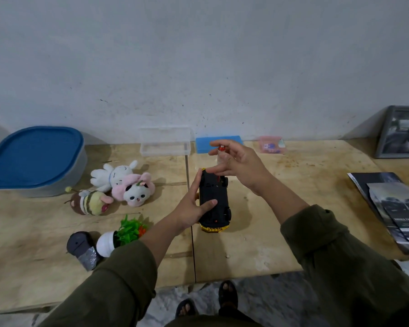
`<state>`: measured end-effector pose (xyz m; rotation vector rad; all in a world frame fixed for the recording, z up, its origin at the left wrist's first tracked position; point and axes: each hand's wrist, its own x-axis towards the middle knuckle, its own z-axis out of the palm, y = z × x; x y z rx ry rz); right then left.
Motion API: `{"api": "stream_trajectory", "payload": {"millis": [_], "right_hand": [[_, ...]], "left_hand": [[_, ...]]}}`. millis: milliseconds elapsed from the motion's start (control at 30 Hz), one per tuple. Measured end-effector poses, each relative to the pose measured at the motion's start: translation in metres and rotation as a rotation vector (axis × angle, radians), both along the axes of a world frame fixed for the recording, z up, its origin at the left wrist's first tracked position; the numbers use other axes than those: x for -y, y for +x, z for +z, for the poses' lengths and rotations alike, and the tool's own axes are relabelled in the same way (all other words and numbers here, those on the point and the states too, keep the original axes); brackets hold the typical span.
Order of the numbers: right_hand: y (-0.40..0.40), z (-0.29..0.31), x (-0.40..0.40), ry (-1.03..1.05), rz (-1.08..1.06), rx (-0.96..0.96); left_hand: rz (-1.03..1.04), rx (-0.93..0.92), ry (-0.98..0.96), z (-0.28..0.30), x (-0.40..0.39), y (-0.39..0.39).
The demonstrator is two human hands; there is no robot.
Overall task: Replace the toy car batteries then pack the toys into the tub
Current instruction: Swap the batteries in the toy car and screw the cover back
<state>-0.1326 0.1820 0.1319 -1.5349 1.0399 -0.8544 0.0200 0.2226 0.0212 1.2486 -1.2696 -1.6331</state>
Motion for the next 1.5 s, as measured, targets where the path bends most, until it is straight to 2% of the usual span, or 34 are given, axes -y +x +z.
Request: {"api": "stream_trajectory", "payload": {"millis": [167, 367, 533, 633, 733, 933, 1133, 1233, 1333, 1500], "right_hand": [[0.000, 0.002, 0.001, -0.028, -0.146, -0.050], [-0.004, 0.002, -0.004, -0.052, -0.027, -0.044], [-0.005, 0.001, -0.003, -0.045, -0.154, -0.037], [-0.010, 0.000, -0.006, -0.039, -0.047, -0.011], [-0.014, -0.003, -0.007, -0.045, -0.037, -0.088], [-0.013, -0.006, -0.007, -0.092, -0.211, -0.185], [-0.019, -0.005, 0.002, -0.319, -0.298, -0.321], [-0.024, -0.002, 0.005, -0.269, -0.246, -0.357], [-0.035, -0.017, 0.009, -0.213, -0.145, -0.527], [-0.047, -0.038, 0.016, -0.122, -0.139, -0.908]], "left_hand": [[-0.029, 0.026, -0.036, 0.000, -0.005, -0.004], [-0.019, 0.049, -0.056, 0.005, -0.003, -0.005], [-0.013, 0.034, -0.048, 0.005, -0.001, -0.009], [-0.017, 0.045, -0.050, 0.006, 0.000, -0.011], [-0.035, 0.048, -0.049, 0.006, -0.001, -0.015], [-0.111, 0.076, -0.074, 0.007, -0.004, -0.025], [-0.124, 0.087, -0.104, 0.012, -0.002, -0.031], [-0.108, 0.097, -0.107, 0.012, 0.002, -0.031], [-0.070, 0.123, -0.089, 0.014, 0.005, -0.034], [-0.040, 0.192, -0.090, 0.017, 0.013, -0.048]]}}
